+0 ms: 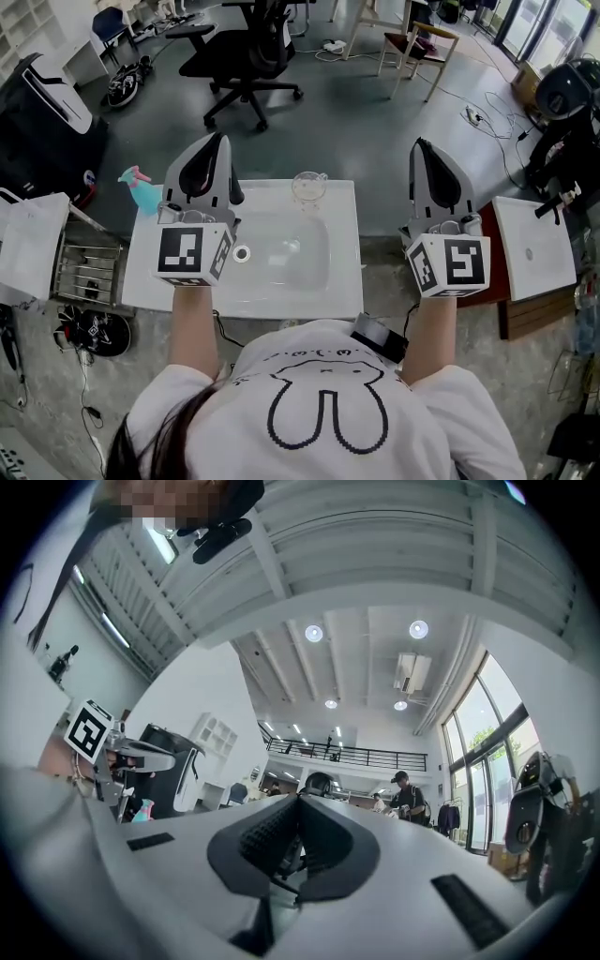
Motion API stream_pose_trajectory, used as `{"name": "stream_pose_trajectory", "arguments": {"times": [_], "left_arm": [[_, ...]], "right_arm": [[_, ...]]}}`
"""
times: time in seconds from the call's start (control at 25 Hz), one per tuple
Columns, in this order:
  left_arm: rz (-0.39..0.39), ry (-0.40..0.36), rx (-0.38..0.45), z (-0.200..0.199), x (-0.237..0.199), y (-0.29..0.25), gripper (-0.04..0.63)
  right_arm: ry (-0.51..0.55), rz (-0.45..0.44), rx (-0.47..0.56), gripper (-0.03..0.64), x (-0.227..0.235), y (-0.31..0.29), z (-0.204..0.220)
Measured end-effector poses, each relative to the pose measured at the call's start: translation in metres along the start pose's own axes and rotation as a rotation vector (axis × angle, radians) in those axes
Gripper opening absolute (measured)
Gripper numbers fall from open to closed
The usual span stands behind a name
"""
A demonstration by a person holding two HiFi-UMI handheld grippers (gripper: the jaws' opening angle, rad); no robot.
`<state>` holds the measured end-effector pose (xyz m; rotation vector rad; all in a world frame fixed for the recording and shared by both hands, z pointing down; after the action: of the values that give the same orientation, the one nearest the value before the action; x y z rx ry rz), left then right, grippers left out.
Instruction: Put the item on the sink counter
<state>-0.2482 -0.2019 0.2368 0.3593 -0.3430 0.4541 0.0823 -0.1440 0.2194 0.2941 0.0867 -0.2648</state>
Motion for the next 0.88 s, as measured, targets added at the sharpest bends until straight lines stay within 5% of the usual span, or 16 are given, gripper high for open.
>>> {"name": "stream_pose_trajectory", "arguments": {"times": [0.88], "left_arm": [[0.014, -0.012, 0.009, 0.006, -0.009, 0.003, 0.009]], "right_arm": [[0.002, 0.026, -0.045, 0.028, -0.011, -0.006, 0.009]]}}
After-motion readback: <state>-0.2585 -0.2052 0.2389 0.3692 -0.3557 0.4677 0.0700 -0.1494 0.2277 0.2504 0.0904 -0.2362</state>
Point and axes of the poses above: the fingertips, and each gripper's own axes: y backward along the fingers, x to its right, z out of its underside, the point moved 10 cm from there along y, backward along the fingers, and after that the axes turned 9 degrees about -y, right-handed, at the moved point
